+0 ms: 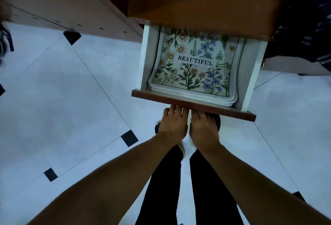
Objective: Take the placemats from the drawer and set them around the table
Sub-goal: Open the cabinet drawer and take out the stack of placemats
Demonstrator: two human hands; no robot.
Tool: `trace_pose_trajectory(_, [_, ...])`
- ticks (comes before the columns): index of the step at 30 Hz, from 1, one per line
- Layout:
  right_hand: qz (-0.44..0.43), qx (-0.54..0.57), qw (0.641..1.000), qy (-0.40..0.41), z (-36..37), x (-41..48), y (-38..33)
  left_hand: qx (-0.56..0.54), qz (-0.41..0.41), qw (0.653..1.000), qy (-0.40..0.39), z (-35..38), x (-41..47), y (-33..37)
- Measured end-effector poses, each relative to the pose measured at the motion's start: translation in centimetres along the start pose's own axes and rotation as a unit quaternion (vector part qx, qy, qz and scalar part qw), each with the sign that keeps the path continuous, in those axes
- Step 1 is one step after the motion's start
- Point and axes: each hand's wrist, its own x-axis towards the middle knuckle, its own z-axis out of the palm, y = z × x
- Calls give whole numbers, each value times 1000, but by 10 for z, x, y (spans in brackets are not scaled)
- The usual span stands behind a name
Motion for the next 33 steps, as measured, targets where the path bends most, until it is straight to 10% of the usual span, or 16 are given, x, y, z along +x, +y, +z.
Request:
trace_pose_trajectory(8, [121,212,954,-177,-58,10,1,-129,-29,991,-31,-58,-20,6])
trace_pose_trajectory(14, [225,318,920,-48,-118,53,45,-281,-97,942,159,-120,14,-29])
trace_pose_trajectory(21, [298,252,915,-103,-107,108,53,-326,-376,865,-61,-121,76,-48])
trace_pose_trajectory(33, [435,285,829,-206,-65,125,58,-250,-457,844,-127,-113,102,-36])
